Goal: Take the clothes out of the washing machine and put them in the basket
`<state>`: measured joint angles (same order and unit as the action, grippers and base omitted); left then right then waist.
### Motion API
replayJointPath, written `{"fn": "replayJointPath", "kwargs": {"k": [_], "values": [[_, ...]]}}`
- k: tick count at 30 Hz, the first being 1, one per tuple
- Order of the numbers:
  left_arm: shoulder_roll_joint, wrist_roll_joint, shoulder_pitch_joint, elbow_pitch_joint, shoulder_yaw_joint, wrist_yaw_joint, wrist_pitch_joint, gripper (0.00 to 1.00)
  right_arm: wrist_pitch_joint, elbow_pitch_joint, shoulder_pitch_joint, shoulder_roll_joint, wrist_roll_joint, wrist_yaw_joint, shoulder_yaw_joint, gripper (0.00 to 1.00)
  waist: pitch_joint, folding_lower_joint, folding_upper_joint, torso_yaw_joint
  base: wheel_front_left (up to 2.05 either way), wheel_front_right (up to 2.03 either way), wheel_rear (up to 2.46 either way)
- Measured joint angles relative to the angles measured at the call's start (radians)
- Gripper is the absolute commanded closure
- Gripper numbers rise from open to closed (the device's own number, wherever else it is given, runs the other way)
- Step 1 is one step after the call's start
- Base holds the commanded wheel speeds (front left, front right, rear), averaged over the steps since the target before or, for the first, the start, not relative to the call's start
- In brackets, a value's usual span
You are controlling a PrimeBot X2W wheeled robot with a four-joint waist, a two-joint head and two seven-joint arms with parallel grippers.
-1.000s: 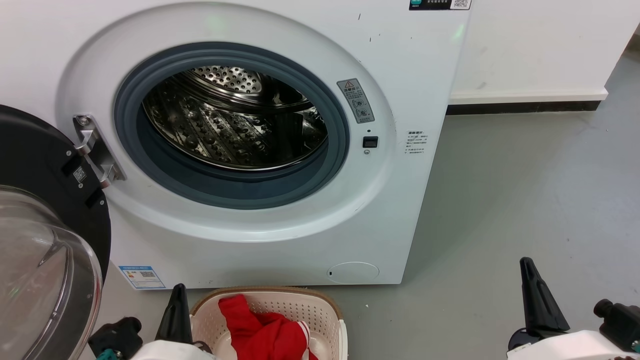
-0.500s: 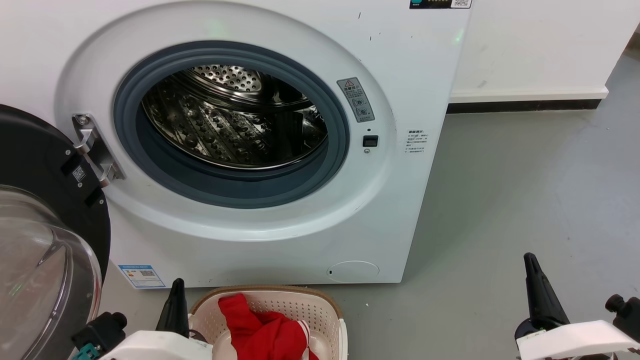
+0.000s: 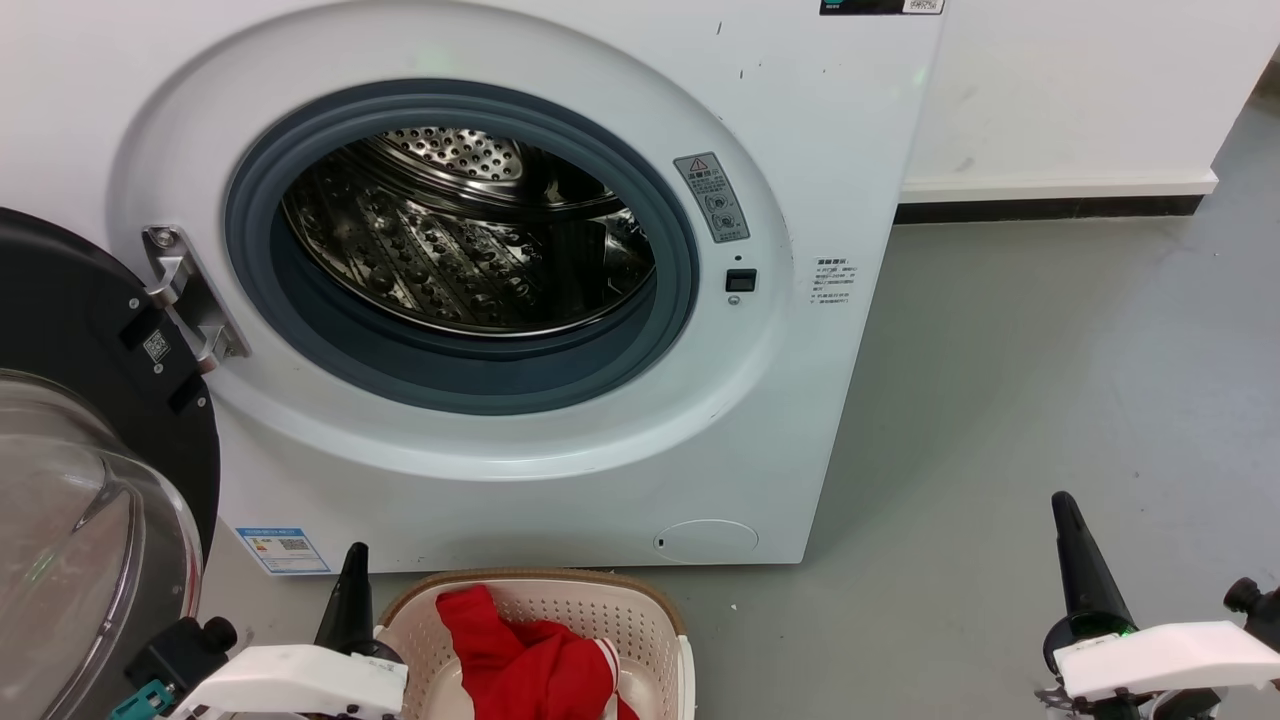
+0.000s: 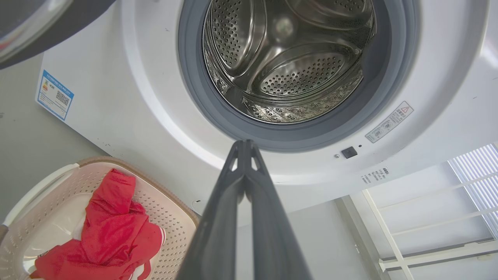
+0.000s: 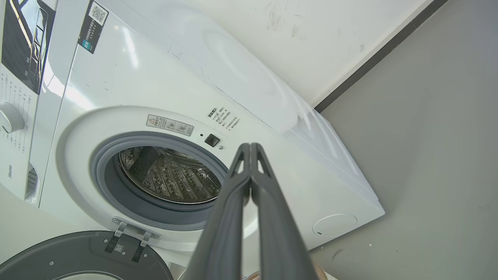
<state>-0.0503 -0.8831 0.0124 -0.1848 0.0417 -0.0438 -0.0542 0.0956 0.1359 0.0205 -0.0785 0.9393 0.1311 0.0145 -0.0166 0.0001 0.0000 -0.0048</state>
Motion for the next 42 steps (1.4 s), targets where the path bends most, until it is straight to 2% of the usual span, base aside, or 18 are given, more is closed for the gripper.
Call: {"fn": "replayJointPath", "kwargs": {"k": [42], "values": [[0.0, -0.457, -0.071, -0.038, 0.046, -0.053, 0.106, 1.0, -0.109, 0.066, -0.074, -0.002, 0.444, 0.0, 0.035, 1.0, 0.011, 0.0, 0.0, 0.003, 0.0, 0.0, 0.0]]}}
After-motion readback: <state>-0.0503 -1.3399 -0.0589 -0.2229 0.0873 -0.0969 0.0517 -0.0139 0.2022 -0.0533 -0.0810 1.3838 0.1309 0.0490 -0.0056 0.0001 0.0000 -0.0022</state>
